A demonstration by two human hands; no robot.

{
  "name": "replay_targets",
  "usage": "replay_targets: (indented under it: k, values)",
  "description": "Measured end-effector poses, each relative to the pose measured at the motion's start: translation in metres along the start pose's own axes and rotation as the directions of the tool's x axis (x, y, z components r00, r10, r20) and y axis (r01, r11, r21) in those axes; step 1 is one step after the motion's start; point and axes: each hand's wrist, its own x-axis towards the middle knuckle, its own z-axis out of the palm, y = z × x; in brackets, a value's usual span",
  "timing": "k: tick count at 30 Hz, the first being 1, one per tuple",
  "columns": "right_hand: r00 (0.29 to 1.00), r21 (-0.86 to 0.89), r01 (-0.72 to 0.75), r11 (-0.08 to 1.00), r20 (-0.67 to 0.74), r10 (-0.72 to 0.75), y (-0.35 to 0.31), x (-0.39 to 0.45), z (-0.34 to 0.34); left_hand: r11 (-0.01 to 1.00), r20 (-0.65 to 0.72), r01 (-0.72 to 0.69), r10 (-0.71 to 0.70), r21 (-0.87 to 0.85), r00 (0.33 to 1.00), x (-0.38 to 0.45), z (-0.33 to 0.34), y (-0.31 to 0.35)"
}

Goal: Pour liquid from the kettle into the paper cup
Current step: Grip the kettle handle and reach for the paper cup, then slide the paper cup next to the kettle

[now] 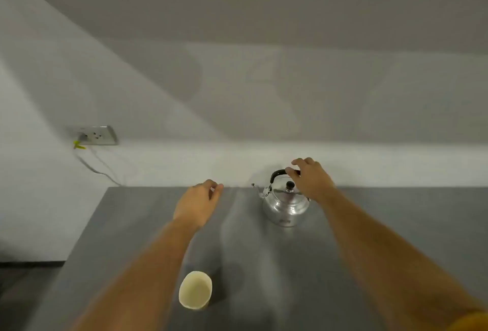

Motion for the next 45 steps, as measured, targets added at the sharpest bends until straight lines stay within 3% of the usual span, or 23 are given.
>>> replay_targets:
  k: [5, 19, 29, 39, 45]
  values:
    - [0.994, 0.037, -0.052, 0.998, 0.102, 0.048, 0.003, 0.021, 0.012, 0.999, 0.02, 0.026, -0.025, -0.022, 0.999, 0.009, 0.012, -0.007]
    - [0.985, 0.134, -0.148, 0.98, 0.107, 0.134, 0.006, 0.033, 0.025, 0.997, 0.029, 0.037, -0.035, -0.061, 0.999, 0.008, 0.037, -0.031]
    - [0.992, 0.172, -0.125, 0.977, 0.04, 0.12, -0.012, -0.026, 0.002, 0.98, 0.014, 0.072, -0.071, -0.183, 0.997, -0.051, 0.027, -0.037]
    - [0.998, 0.189, -0.064, 0.98, 0.021, 0.061, -0.038, -0.109, -0.013, 0.932, 0.001, 0.136, -0.144, -0.337, 0.99, -0.138, 0.031, -0.083]
    - [0.997, 0.178, -0.065, 0.982, 0.042, 0.058, -0.053, -0.152, -0.014, 0.871, 0.074, 0.235, -0.225, -0.431, 0.971, -0.178, 0.049, -0.104]
